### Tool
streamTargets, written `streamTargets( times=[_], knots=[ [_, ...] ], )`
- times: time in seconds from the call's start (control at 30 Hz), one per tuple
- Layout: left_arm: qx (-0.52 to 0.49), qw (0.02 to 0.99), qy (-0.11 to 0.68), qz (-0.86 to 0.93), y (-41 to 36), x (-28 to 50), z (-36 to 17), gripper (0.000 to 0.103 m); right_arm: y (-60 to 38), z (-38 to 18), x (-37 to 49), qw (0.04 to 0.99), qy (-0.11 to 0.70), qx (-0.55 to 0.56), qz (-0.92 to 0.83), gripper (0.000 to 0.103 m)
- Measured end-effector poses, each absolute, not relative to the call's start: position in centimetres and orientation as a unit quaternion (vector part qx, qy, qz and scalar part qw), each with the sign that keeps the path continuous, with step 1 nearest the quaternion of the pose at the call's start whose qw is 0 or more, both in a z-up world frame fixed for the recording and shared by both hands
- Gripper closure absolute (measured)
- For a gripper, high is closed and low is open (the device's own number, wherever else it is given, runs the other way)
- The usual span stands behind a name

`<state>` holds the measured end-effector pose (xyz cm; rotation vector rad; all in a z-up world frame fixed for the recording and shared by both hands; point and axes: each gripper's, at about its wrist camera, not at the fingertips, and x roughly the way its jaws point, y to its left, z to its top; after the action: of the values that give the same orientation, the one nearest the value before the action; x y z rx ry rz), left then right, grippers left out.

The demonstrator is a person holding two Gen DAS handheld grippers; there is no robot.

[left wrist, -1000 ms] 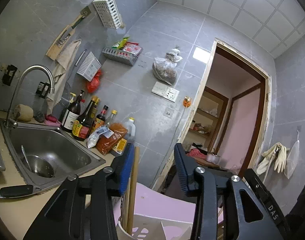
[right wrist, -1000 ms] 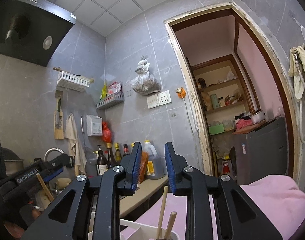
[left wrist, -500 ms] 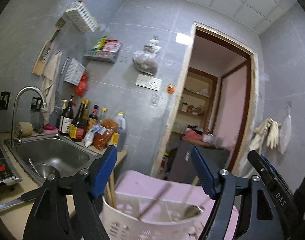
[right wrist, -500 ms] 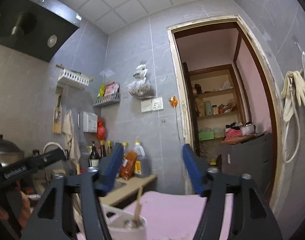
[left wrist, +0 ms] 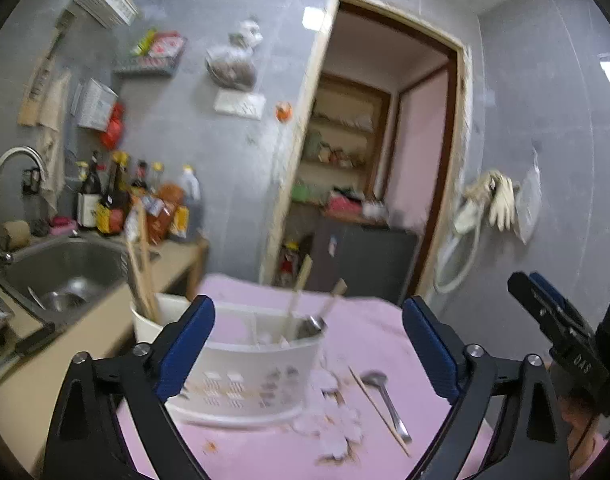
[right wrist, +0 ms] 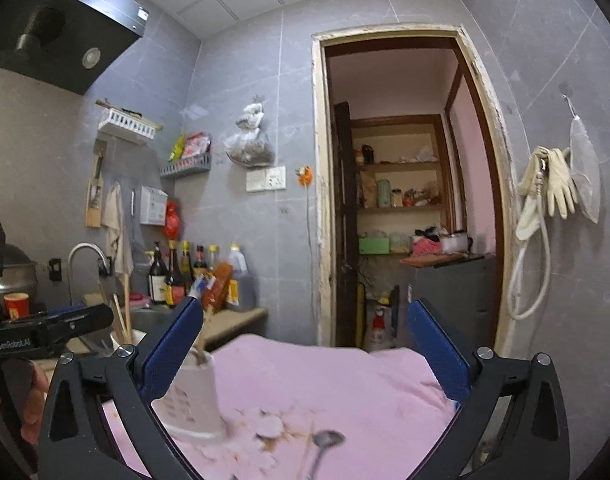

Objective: Organize utensils
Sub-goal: 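Lower both tools toward the last chopstick and spoon on the cloth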

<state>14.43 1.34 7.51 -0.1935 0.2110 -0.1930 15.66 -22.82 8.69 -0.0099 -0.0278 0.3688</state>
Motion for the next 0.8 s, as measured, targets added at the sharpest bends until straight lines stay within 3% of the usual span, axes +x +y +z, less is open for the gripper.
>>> streamTargets(
  times=[0.37, 0.8],
  knots=[
    [-0.097, 0.955, 0.253, -0.121, -1.9, 17.3, 2.3, 0.01, -26.1, 4.8, 17.5, 0.983, 0.082, -0.02, 0.16, 0.0],
    [-0.113, 0.894, 0.417, -0.116, -4.5, 22.3, -2.5, 0.01, -29.3, 0.1, 23.7, 0.95, 0.284, -0.002, 0.129, 0.0]
  ],
)
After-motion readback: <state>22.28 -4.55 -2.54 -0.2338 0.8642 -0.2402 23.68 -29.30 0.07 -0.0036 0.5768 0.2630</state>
